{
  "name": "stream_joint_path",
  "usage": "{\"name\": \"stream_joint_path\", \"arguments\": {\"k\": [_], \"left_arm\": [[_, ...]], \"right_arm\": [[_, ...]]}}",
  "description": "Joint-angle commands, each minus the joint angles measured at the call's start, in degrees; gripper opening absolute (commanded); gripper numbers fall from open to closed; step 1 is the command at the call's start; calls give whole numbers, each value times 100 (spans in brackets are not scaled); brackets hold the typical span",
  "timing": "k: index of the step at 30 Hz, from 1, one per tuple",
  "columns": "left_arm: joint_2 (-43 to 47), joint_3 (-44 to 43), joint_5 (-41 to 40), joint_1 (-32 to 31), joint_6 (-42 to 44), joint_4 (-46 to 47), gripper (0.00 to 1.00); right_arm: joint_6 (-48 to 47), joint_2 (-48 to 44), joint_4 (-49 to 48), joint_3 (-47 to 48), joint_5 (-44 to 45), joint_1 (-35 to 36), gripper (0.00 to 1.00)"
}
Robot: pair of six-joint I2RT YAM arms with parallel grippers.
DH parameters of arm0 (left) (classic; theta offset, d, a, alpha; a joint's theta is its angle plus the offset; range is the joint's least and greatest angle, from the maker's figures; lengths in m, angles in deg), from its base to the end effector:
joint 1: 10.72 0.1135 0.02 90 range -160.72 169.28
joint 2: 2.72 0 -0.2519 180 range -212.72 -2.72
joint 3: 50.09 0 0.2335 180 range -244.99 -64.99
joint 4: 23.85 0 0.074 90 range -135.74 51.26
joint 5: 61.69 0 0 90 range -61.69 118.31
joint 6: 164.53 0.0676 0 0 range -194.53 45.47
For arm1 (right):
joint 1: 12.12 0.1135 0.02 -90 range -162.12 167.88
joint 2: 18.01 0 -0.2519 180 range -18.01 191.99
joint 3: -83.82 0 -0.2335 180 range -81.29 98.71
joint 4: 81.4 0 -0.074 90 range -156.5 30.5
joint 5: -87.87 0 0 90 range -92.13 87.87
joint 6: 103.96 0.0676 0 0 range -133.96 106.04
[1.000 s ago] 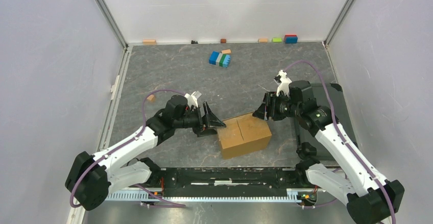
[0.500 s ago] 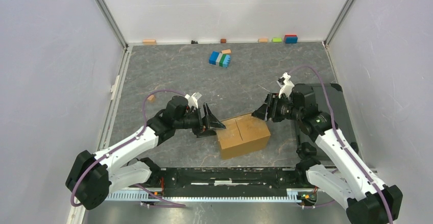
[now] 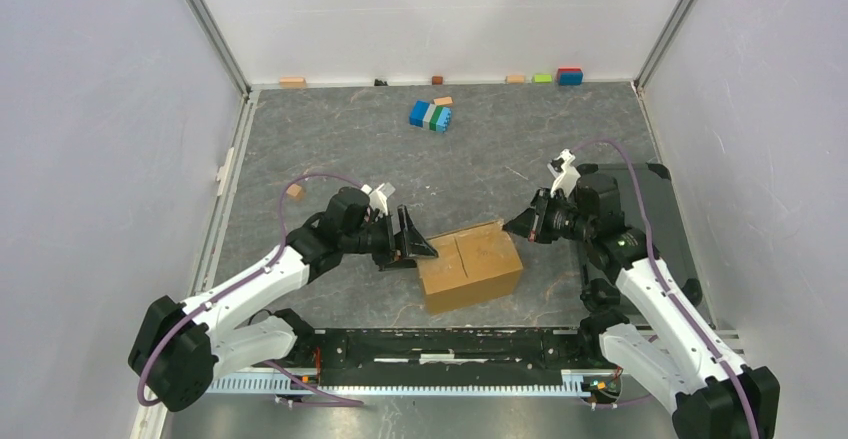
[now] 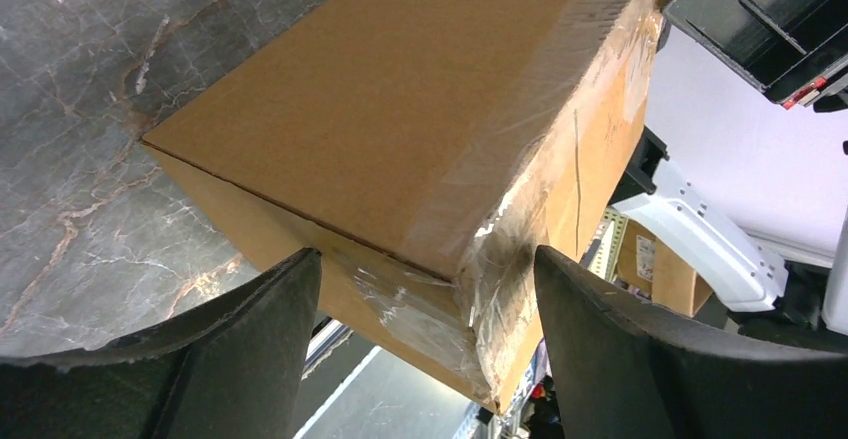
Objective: Unpack the express box
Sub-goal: Adjust the express box at the center of the board.
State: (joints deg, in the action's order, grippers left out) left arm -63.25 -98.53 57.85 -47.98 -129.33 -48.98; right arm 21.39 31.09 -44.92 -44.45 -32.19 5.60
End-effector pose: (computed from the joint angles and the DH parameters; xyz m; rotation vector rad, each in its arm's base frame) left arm 0.1630 -0.1659 0.2036 -0.0582 2.5317 -1.3563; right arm 0.1787 0.0926 0.2408 0.0264 2.2799 1.0800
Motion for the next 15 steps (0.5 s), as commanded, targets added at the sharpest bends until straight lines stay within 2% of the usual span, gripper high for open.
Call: {"name": "stream_joint_path", "arguments": {"k": [1,7,15], "left_arm": [[38,-552,-111,135,717,-325,85],[-163,-1205,-37,428,1388,-1047,91],[-501,-1560,61,509,1665,-1237,93]], "right_arm": [[221,-62,108,-331,-483,38,0],[940,-427,-989,-701,-759,38,0],[2079,-940,-2740,-1290,-1047,39,0]]}}
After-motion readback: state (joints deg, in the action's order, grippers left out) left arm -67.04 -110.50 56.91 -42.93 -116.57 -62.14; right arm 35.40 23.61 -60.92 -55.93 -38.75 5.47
